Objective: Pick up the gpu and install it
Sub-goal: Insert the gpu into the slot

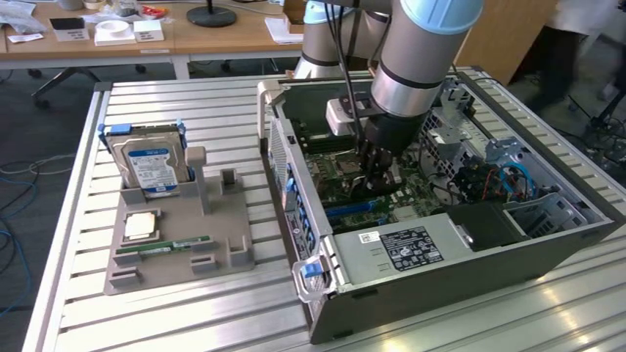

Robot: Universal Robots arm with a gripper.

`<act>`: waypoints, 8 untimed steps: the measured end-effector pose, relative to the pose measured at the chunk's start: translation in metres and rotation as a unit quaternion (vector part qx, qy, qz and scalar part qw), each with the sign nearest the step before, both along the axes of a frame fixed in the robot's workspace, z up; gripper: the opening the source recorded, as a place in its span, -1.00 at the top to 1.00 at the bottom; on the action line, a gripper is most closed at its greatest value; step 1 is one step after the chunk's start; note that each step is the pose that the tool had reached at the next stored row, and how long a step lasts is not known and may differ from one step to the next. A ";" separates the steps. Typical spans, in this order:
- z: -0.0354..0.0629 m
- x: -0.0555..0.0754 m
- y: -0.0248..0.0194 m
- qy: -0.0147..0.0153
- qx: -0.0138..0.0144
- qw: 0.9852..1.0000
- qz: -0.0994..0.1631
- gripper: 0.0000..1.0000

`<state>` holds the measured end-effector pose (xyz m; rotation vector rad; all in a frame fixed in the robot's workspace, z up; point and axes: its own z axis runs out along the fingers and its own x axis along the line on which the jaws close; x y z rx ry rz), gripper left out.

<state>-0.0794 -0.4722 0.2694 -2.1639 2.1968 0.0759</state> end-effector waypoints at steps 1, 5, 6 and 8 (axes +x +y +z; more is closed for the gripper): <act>0.0000 0.000 0.0000 0.000 0.000 1.000 0.000 0.47; -0.0001 -0.002 0.0000 0.000 0.000 1.000 0.000 0.47; -0.0001 -0.002 0.0001 0.000 0.000 1.000 0.000 0.47; -0.0001 -0.003 0.0001 0.000 0.000 1.000 0.000 0.47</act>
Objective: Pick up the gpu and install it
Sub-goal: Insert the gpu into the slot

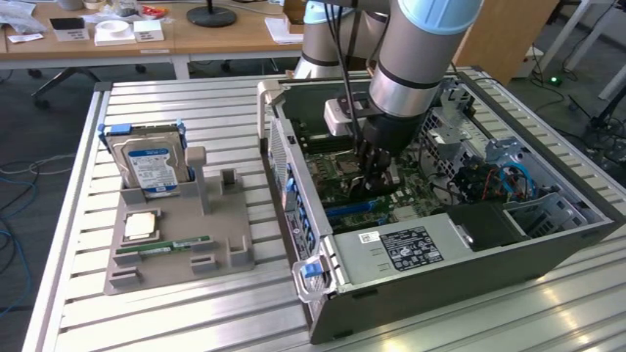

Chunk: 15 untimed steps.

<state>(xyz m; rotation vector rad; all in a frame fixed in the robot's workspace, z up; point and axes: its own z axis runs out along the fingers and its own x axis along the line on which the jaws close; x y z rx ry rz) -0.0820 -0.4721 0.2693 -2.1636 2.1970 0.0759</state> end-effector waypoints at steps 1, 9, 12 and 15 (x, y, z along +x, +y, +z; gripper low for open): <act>0.0000 0.000 0.0000 0.000 0.000 1.000 0.000 0.47; -0.0001 -0.001 0.0001 0.000 0.000 1.000 0.000 0.47; -0.0008 -0.001 0.0002 0.000 0.000 1.000 0.000 0.47; -0.0013 -0.001 0.0002 0.000 -0.001 1.000 0.000 0.47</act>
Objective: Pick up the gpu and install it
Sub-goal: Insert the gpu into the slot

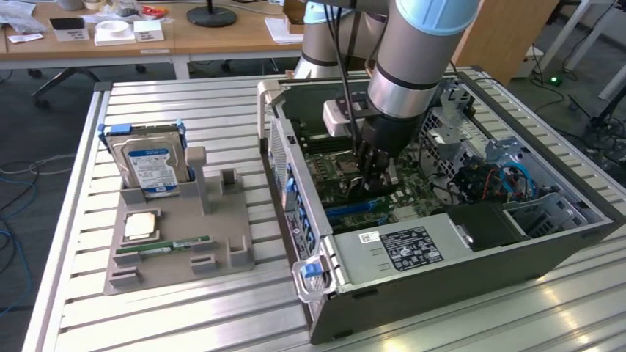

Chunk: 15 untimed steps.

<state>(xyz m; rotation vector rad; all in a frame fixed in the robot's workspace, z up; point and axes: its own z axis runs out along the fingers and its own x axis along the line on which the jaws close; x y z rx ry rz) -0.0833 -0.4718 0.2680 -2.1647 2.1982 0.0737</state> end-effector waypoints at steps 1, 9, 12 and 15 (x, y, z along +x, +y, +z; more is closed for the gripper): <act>0.0000 0.000 0.0000 0.000 0.000 1.000 0.000 0.47; -0.0007 0.000 0.0015 0.000 0.000 1.000 0.000 0.47; -0.0017 0.000 0.0012 0.000 0.000 1.000 0.000 0.47; -0.0020 0.000 0.0012 0.000 0.000 1.000 0.000 0.47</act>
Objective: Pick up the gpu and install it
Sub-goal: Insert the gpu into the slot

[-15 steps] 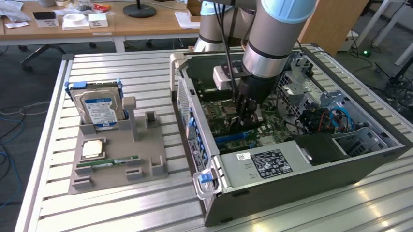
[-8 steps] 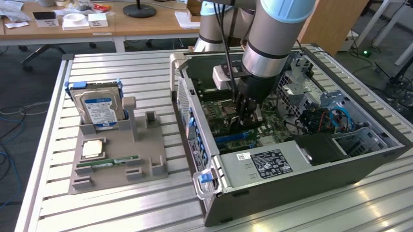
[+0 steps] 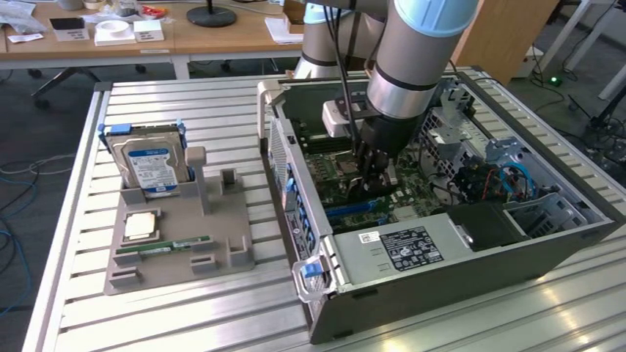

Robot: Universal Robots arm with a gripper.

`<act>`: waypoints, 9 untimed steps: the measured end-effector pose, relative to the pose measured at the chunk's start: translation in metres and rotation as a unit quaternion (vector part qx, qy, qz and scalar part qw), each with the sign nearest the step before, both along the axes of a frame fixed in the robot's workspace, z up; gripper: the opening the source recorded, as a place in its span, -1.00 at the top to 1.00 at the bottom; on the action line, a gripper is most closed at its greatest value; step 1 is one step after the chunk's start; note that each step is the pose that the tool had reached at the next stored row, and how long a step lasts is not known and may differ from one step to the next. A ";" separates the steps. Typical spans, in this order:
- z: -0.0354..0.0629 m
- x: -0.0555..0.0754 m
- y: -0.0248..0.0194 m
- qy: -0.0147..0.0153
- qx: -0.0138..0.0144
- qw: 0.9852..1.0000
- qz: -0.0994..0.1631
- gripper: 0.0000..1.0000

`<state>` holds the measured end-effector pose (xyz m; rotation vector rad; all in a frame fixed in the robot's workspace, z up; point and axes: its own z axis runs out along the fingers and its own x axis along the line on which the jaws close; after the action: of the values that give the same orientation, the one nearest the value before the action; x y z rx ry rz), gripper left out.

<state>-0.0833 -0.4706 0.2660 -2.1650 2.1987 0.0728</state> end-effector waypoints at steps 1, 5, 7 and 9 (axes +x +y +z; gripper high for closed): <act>0.0000 0.000 0.0000 0.000 0.000 1.000 0.000 0.47; -0.0002 0.000 -0.0002 0.000 0.000 1.000 0.000 0.47; -0.0001 0.000 -0.0003 0.000 0.000 1.000 0.000 0.47; -0.0001 0.000 -0.0002 0.000 0.000 1.000 0.000 0.47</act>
<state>-0.0837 -0.4709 0.2659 -2.1649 2.1985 0.0729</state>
